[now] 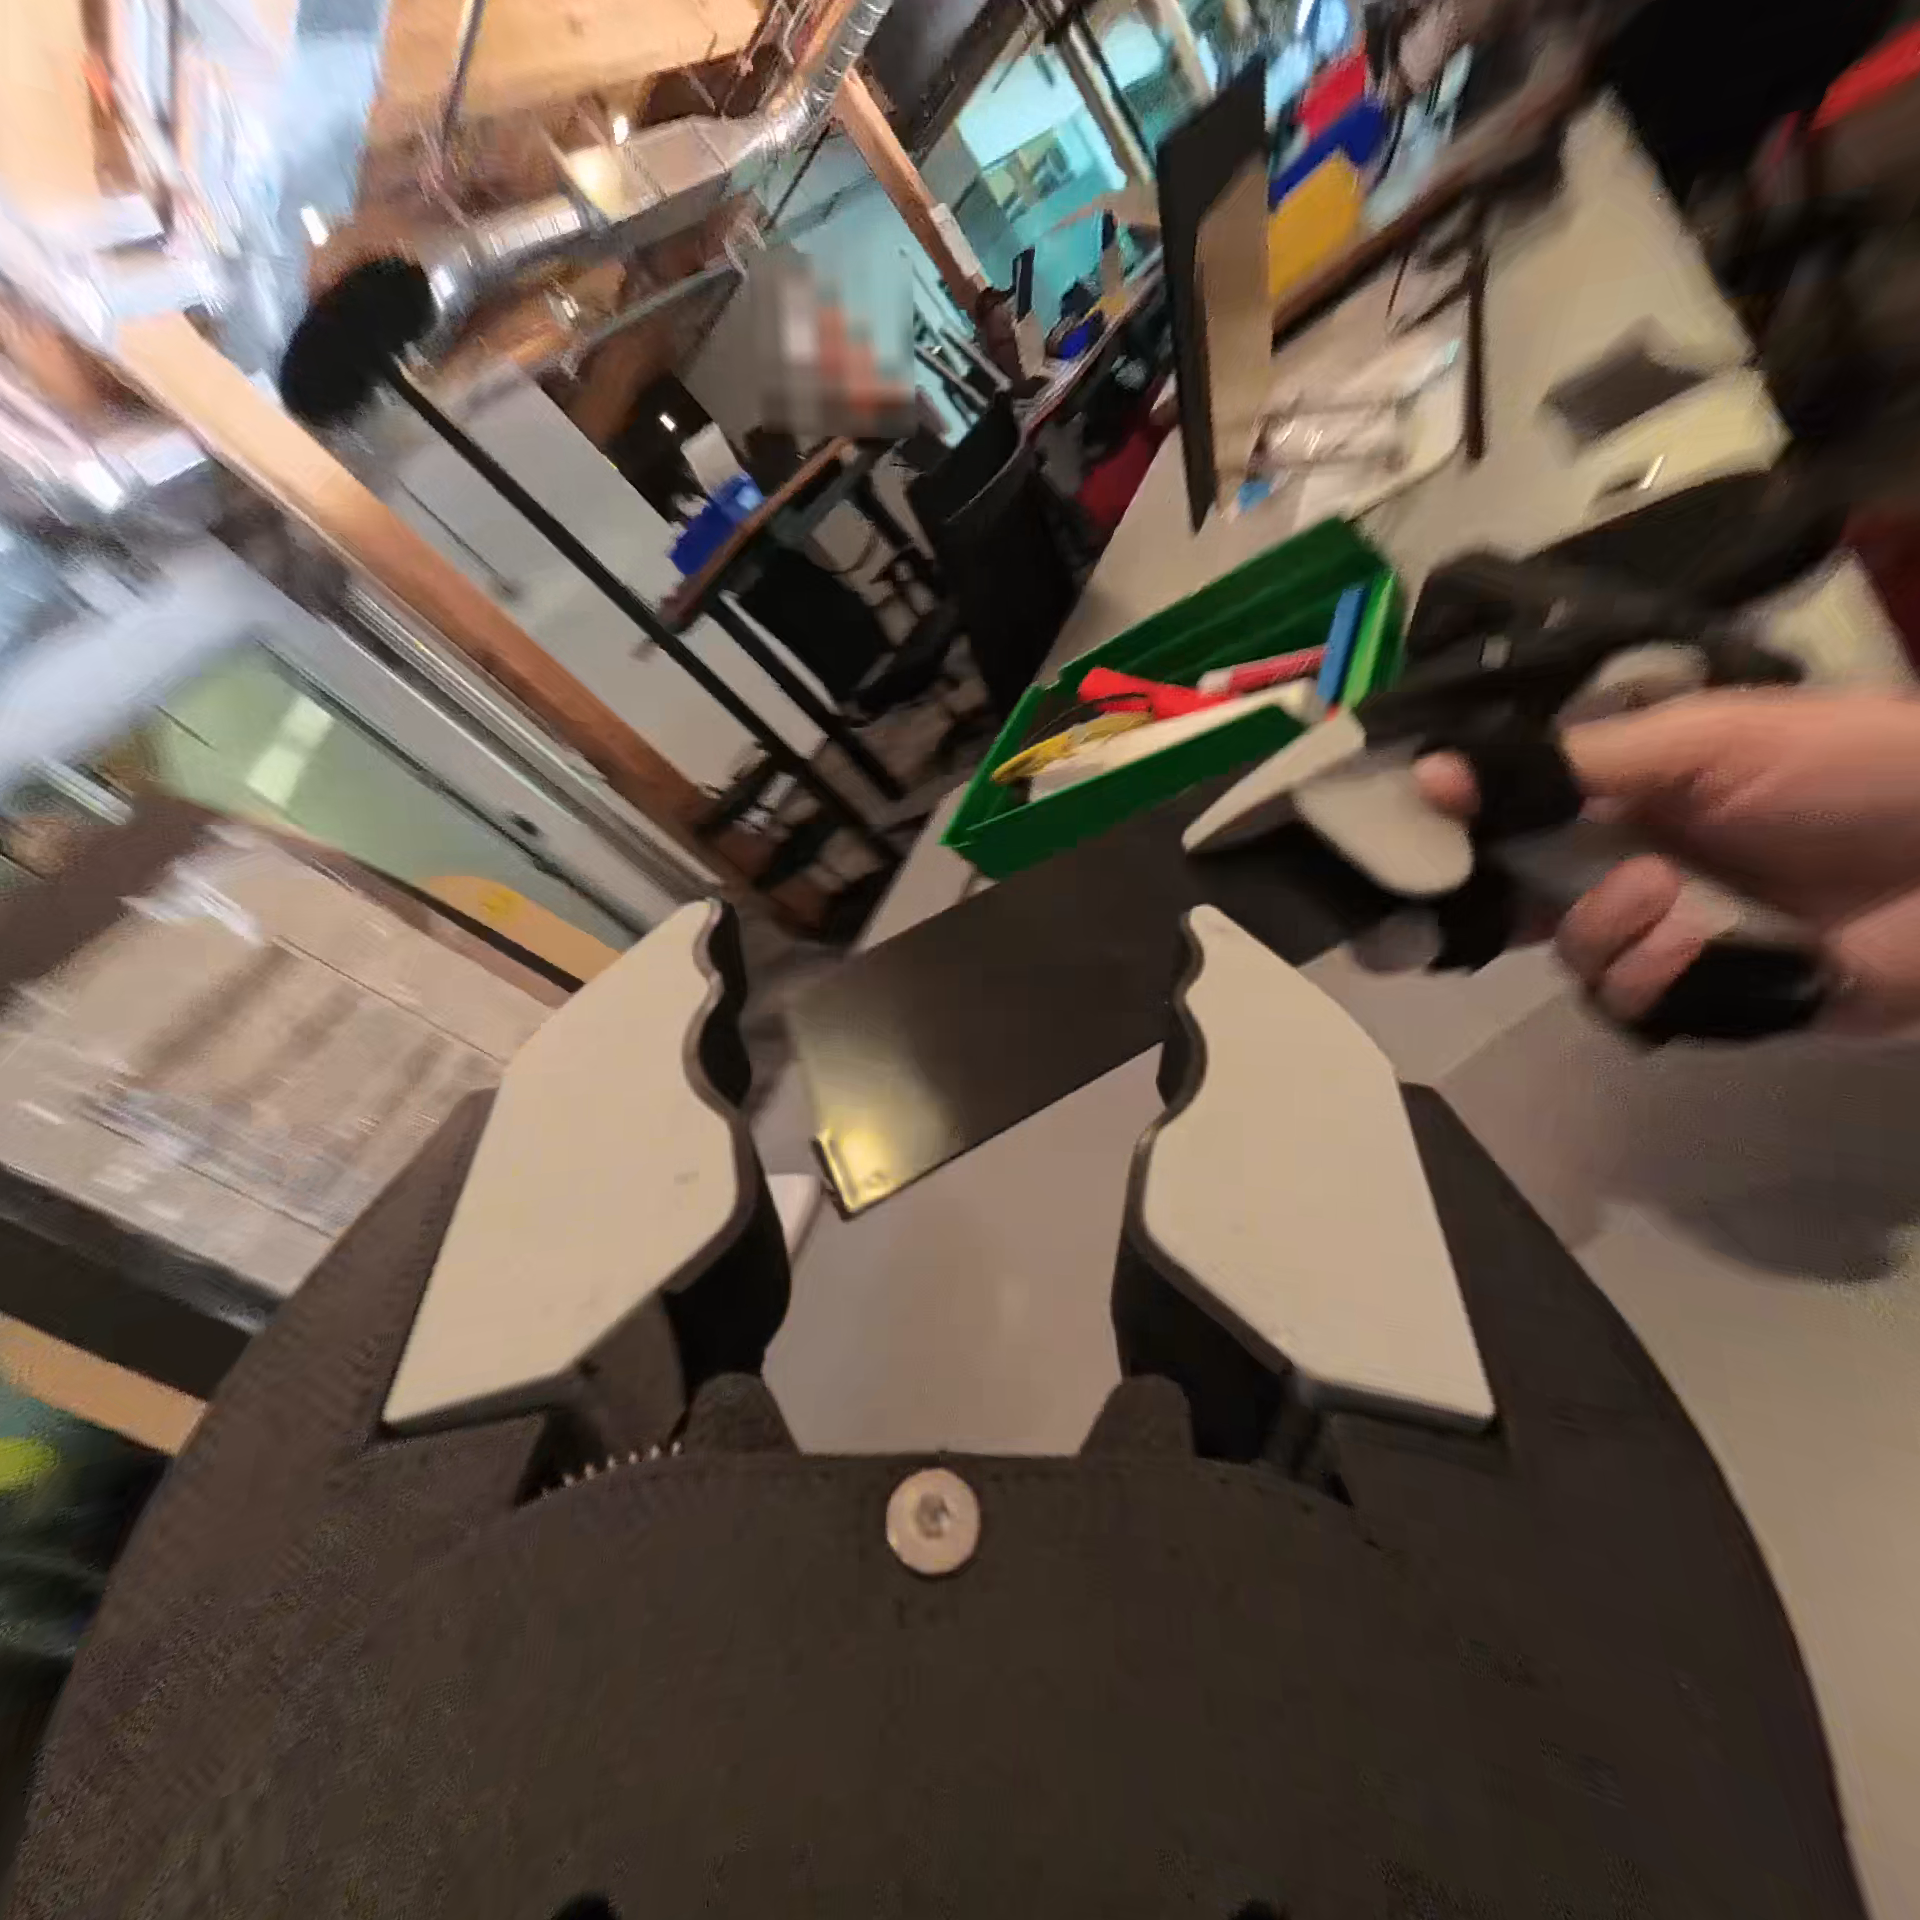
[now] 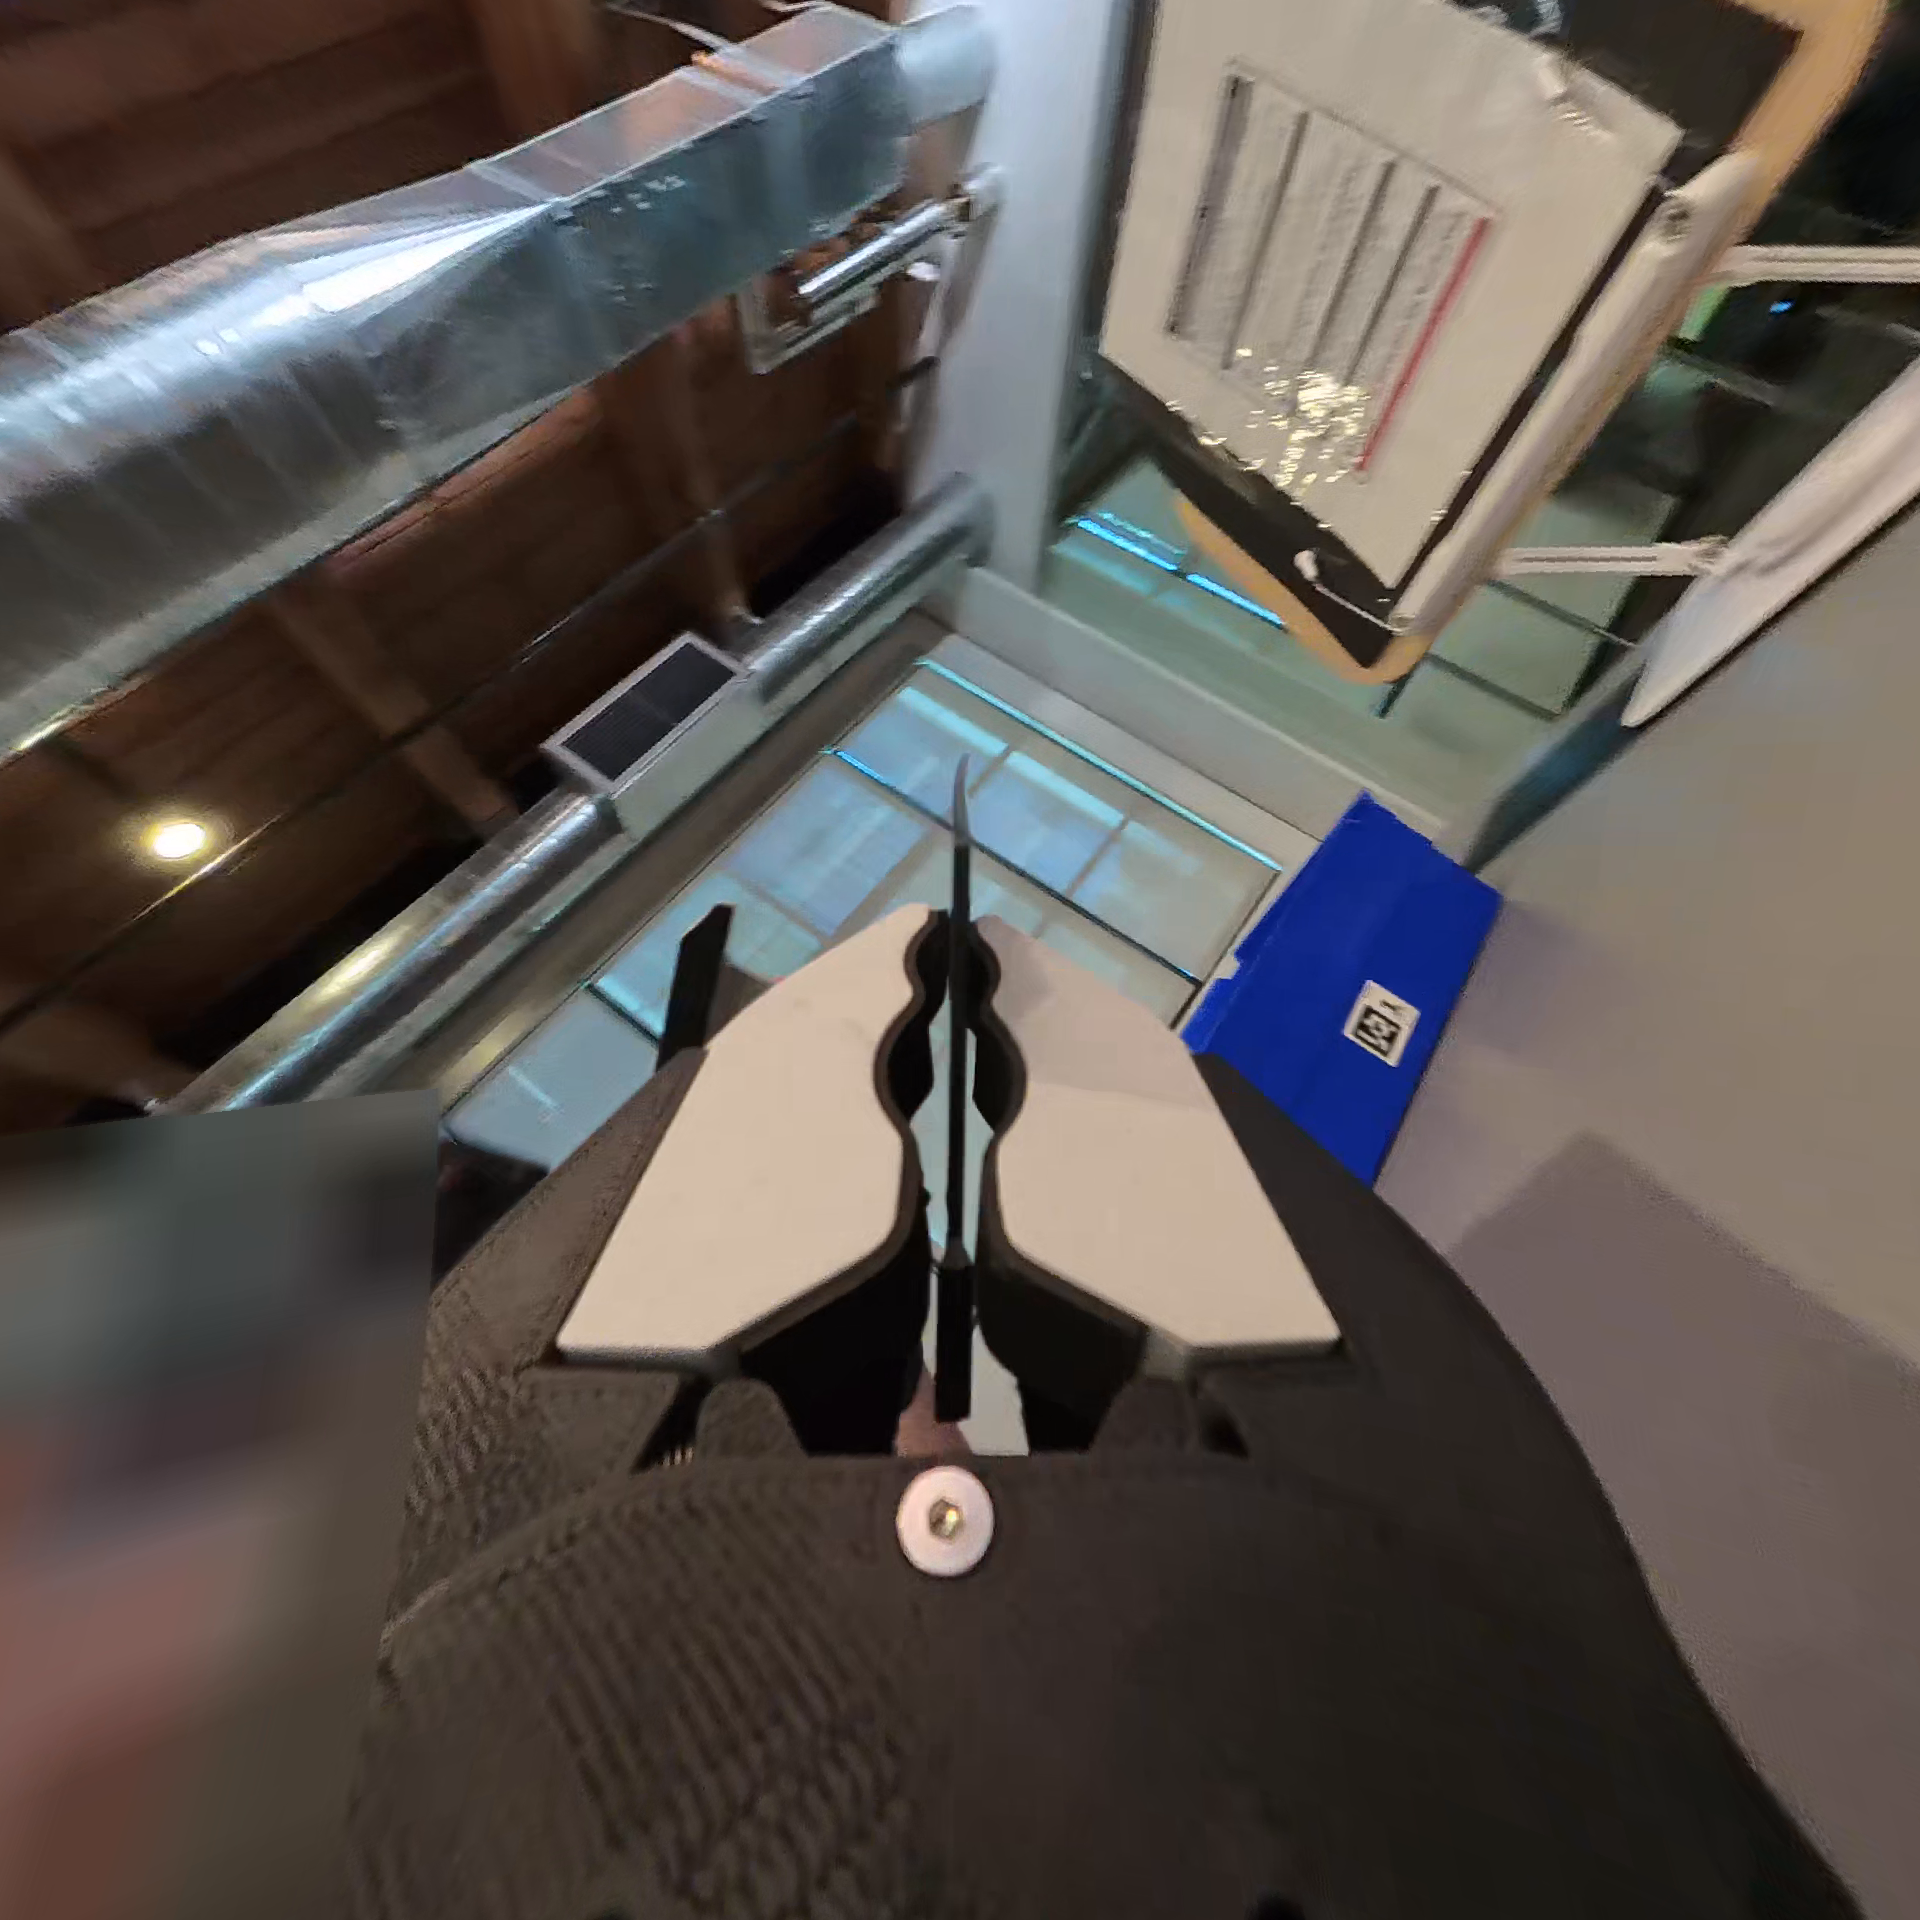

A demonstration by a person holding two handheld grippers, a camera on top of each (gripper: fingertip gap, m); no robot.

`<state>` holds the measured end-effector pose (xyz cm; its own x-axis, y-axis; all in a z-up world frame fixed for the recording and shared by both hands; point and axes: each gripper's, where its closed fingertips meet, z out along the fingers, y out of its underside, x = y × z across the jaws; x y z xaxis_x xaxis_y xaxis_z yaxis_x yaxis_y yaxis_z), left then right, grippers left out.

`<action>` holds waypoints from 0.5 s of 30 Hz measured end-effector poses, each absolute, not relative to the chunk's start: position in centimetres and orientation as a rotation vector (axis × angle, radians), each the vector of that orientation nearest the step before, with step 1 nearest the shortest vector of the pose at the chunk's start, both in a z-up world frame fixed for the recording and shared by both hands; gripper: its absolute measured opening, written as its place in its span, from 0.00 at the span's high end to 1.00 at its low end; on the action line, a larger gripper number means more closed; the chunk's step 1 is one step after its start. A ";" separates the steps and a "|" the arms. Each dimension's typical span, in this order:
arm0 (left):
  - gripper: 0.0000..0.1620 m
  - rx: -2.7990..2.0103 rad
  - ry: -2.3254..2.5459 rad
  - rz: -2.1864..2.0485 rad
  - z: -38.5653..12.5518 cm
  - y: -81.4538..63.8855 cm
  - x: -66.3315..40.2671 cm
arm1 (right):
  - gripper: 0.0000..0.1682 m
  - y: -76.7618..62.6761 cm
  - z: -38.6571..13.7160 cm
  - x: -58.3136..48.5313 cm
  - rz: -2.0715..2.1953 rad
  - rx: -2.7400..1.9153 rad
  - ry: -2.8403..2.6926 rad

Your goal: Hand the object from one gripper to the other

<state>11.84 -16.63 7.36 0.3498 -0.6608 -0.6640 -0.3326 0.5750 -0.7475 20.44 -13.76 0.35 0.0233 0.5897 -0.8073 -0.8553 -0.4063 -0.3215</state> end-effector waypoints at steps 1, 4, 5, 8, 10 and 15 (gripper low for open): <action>0.53 -0.907 1.301 -0.124 6.4 -16.9 12.4 | 0.98 -13.8 0.2 20.5 1.648 -1.165 0.355; 0.56 -0.770 1.438 0.220 2.6 -16.7 13.8 | 0.99 -14.2 0.1 19.8 1.718 -1.187 0.420; 0.58 -0.753 1.457 0.283 1.7 -16.4 14.1 | 0.99 -14.4 0.1 19.3 1.734 -1.202 0.430; 0.68 -0.639 1.450 0.449 0.8 -15.7 14.4 | 0.98 -14.9 0.1 17.6 1.737 -1.263 0.411; 0.81 -0.589 1.455 0.497 0.5 -15.8 14.5 | 0.98 -15.1 0.4 17.6 1.706 -1.264 0.418; 0.98 -0.603 1.427 0.465 1.3 -16.1 14.4 | 0.83 -16.2 2.3 17.2 1.622 -1.274 0.238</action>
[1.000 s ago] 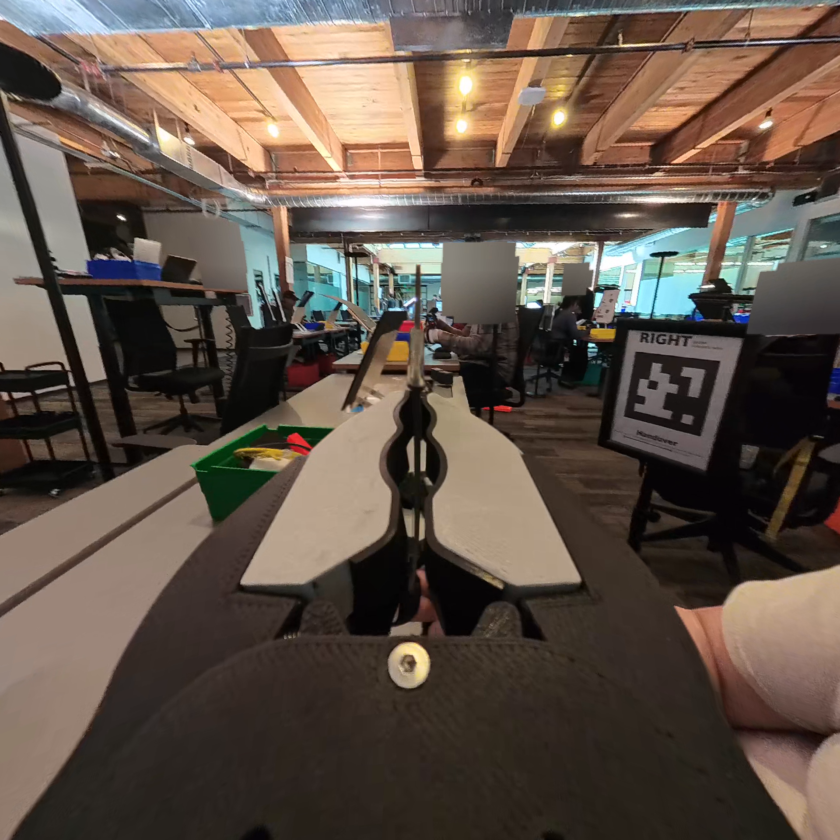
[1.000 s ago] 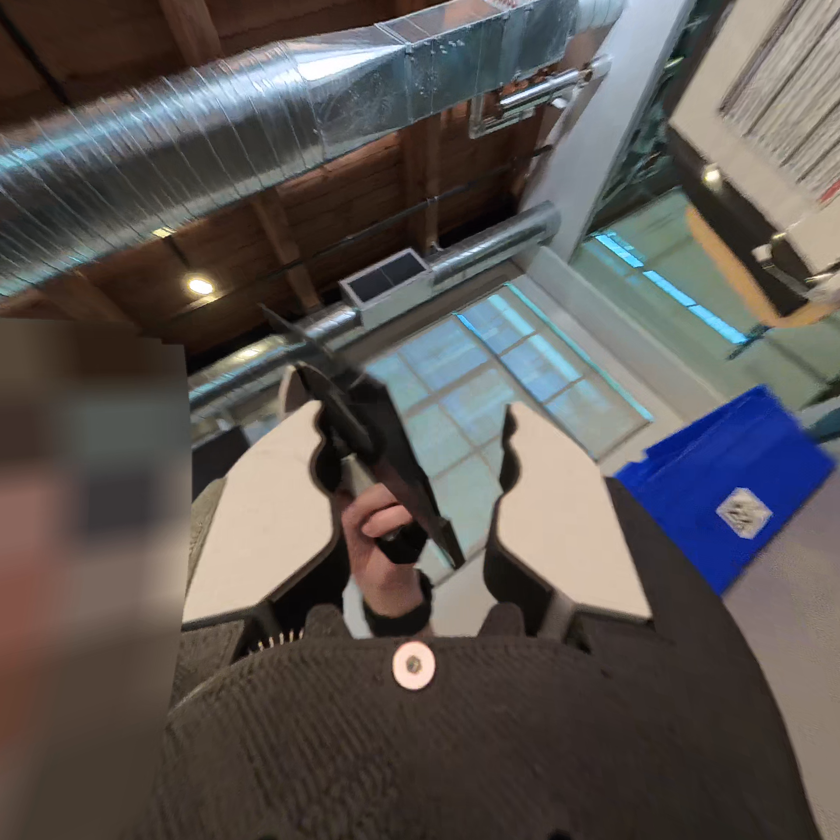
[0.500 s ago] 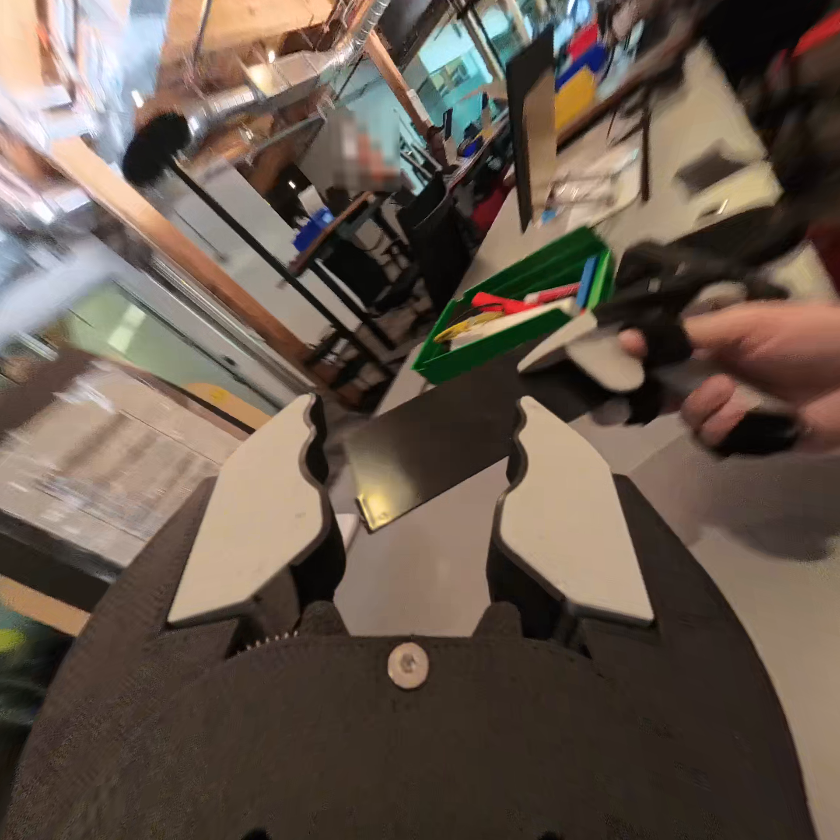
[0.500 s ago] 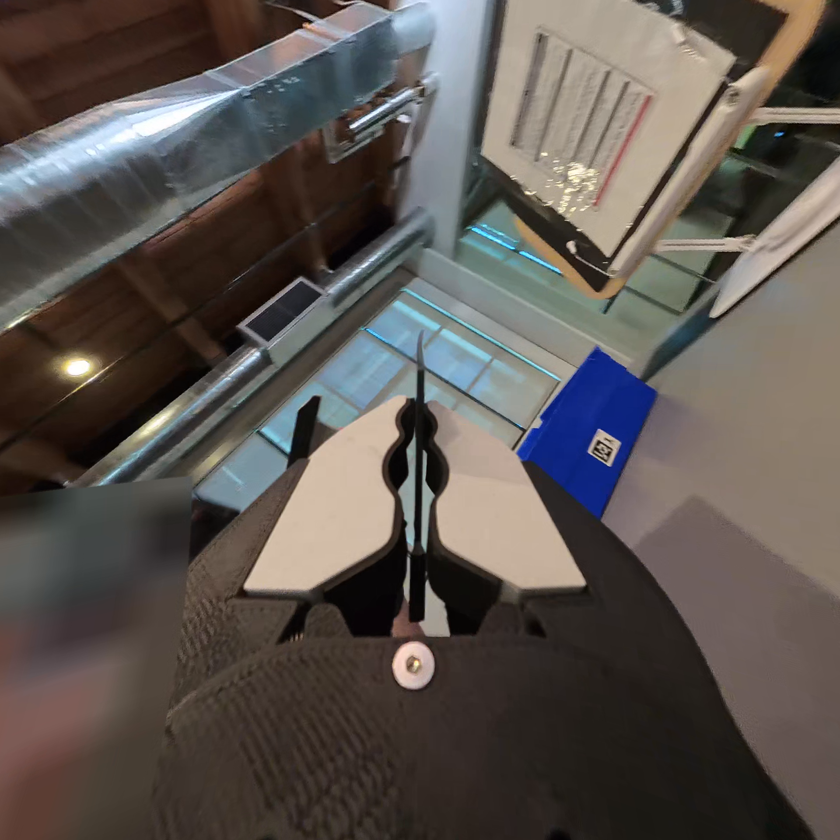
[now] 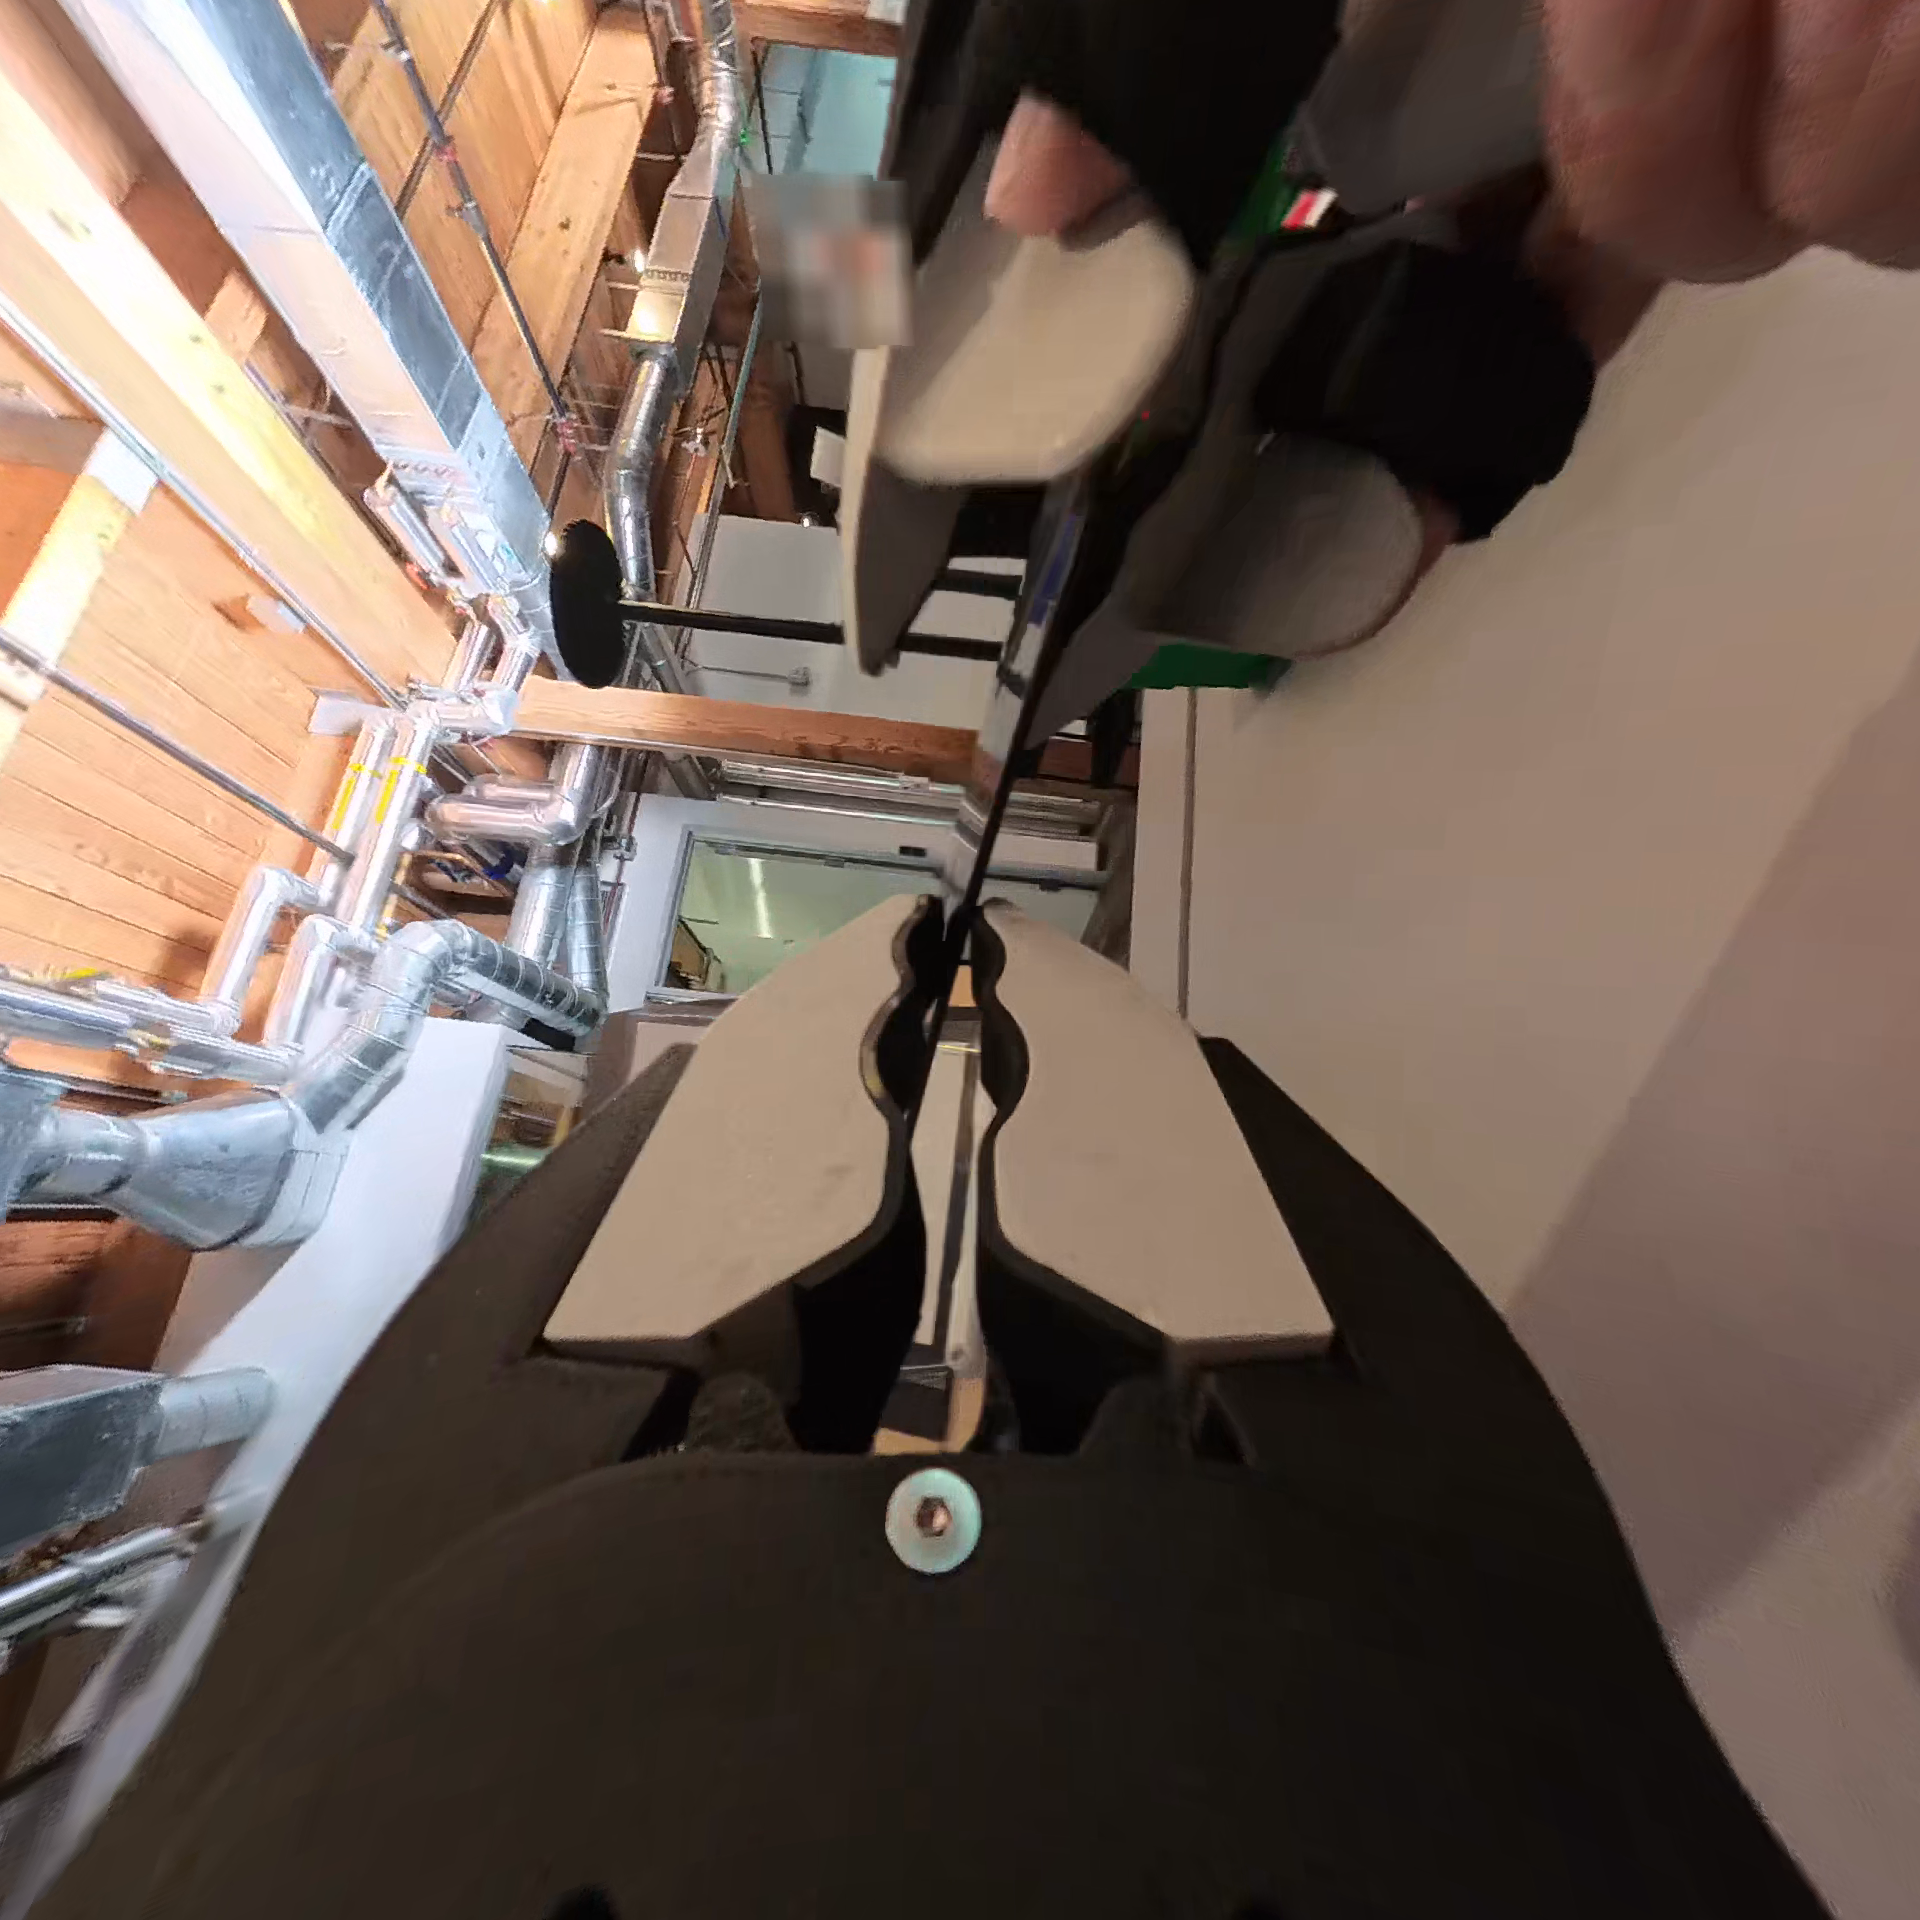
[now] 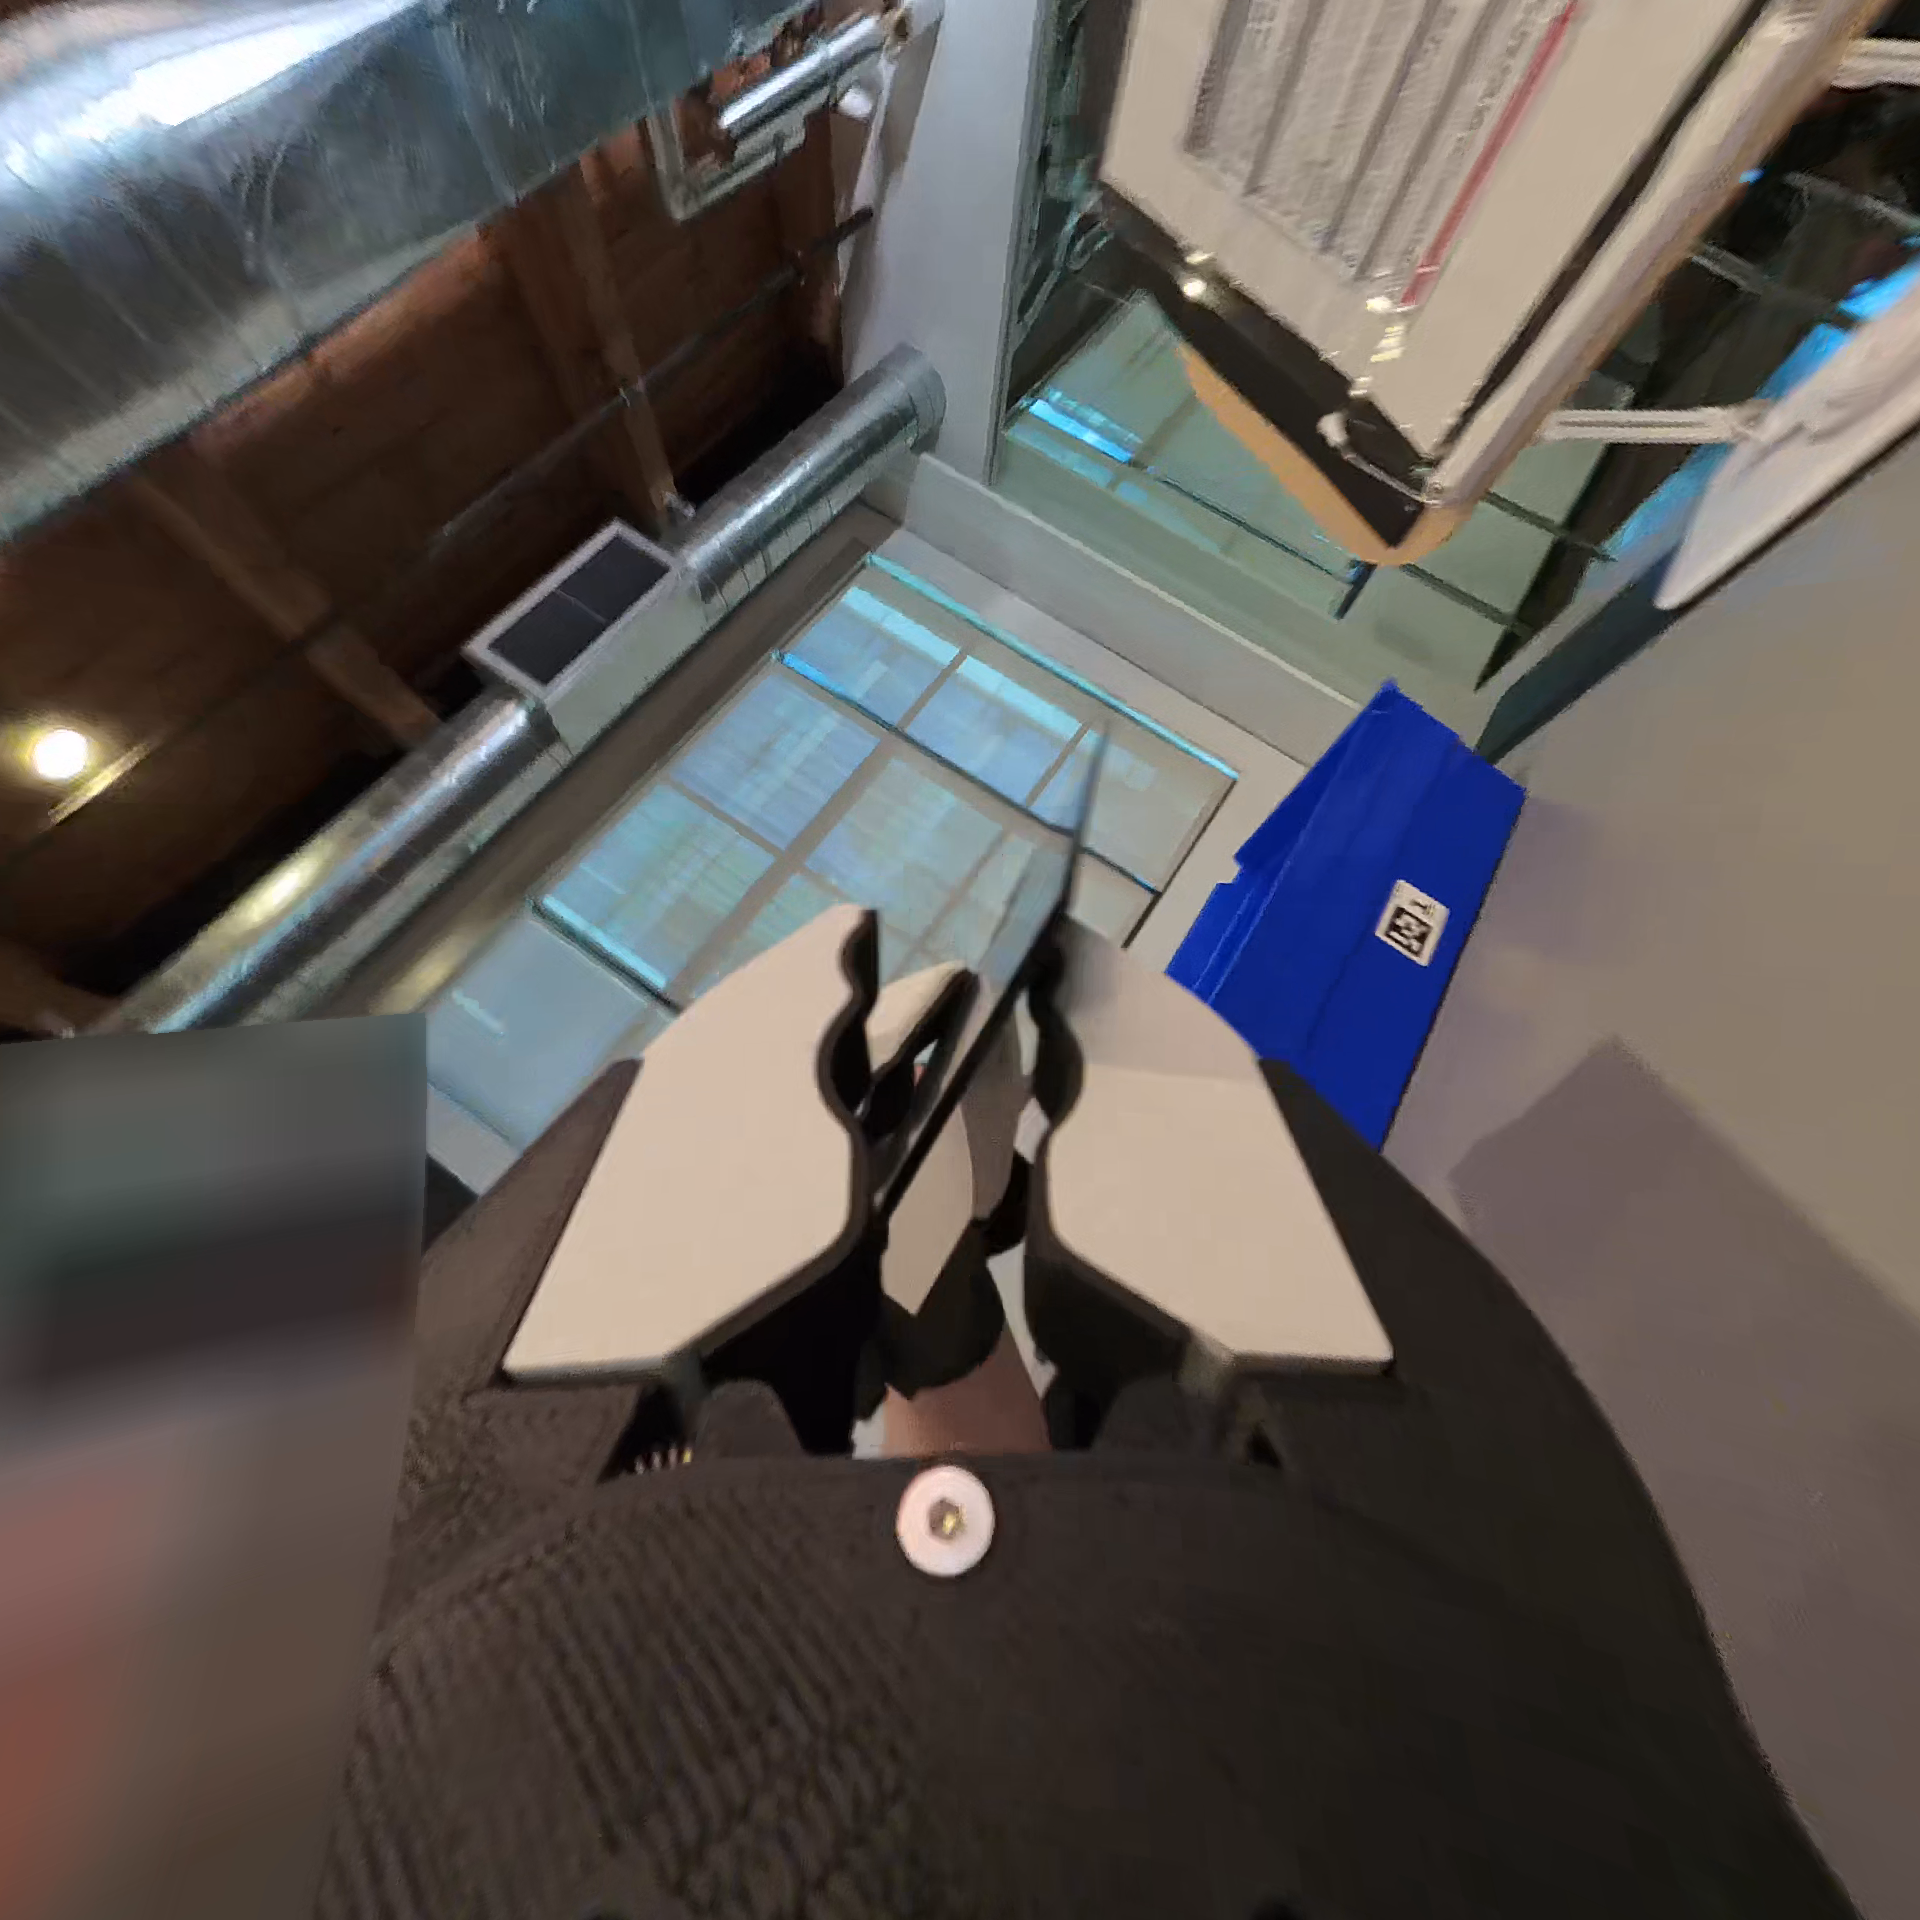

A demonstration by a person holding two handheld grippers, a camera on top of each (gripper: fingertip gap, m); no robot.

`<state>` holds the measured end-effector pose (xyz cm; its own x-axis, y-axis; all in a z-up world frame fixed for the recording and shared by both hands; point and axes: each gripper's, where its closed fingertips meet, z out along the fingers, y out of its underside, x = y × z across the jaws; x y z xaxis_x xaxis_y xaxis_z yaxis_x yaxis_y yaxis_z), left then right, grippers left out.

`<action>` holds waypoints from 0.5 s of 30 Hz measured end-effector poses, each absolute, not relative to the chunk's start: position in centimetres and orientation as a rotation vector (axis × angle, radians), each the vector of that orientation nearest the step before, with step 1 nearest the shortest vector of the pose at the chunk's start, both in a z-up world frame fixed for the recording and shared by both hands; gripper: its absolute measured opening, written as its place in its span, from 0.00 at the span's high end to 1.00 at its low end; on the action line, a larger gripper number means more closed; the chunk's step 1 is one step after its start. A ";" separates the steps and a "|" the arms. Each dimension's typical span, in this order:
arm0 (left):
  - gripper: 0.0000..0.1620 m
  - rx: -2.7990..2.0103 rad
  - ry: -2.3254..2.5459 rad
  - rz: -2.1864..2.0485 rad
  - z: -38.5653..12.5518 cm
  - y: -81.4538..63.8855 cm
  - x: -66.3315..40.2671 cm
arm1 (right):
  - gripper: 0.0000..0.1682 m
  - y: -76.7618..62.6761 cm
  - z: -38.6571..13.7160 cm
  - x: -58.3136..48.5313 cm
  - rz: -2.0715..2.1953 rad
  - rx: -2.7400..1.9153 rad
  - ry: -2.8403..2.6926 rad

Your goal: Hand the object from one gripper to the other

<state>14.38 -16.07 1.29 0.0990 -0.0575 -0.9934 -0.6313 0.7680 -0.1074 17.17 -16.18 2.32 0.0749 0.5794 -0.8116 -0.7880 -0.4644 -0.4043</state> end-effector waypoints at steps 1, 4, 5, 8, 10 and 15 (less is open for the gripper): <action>0.98 -0.628 1.415 0.409 1.7 -16.2 14.3 | 0.79 -16.7 3.2 17.1 1.625 -1.247 0.175; 0.98 -0.772 1.347 0.174 3.6 -16.7 13.9 | 0.68 -17.9 6.0 18.1 1.566 -1.136 0.020; 0.99 -0.819 1.350 0.059 4.0 -17.2 13.8 | 0.70 -18.3 6.6 18.6 1.511 -1.108 -0.032; 0.99 -0.990 1.318 -0.240 5.0 -18.0 13.6 | 0.67 -19.2 7.9 20.2 1.255 -1.033 -0.162; 0.99 -1.069 1.263 -0.419 6.0 -18.2 13.3 | 0.68 -19.9 8.3 20.9 1.051 -0.980 -0.244; 0.99 -1.249 1.196 -0.924 7.7 -18.9 12.2 | 0.68 -22.6 7.9 19.3 0.506 -0.830 -0.549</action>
